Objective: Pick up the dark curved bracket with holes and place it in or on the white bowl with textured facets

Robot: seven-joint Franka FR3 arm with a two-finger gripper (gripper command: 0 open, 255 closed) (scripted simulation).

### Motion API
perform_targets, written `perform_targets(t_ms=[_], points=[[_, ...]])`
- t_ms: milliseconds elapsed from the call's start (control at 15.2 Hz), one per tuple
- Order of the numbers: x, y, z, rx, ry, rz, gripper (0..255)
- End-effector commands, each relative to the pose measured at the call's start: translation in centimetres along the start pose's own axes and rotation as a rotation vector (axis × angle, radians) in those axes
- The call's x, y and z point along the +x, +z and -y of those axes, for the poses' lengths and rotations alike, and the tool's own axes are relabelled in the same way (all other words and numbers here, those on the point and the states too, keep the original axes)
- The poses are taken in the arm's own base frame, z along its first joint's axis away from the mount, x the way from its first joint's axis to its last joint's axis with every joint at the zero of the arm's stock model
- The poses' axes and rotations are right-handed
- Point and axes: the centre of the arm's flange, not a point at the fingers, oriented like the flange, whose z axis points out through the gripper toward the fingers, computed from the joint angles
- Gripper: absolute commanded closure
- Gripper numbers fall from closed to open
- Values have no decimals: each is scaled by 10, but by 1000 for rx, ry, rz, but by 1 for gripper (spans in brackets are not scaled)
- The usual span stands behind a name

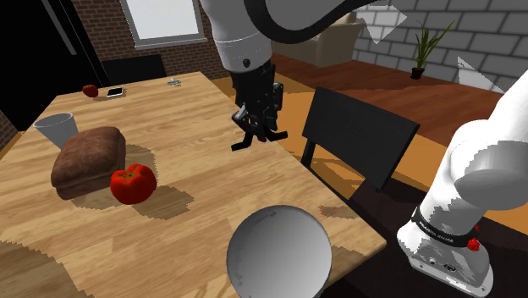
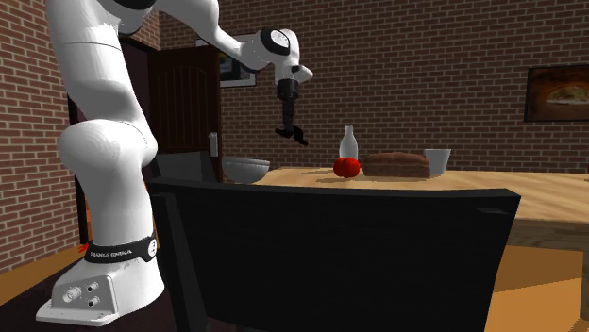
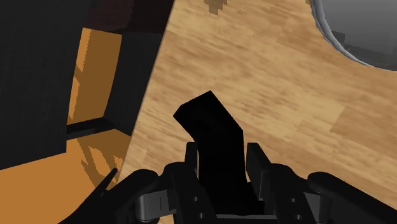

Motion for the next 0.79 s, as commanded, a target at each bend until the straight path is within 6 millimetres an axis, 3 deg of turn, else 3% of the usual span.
perform_targets(t_ms=[0, 726], points=[[-22, -5, 16, 0, 1, 0, 255], [-138, -30, 99, 0, 1, 0, 255]])
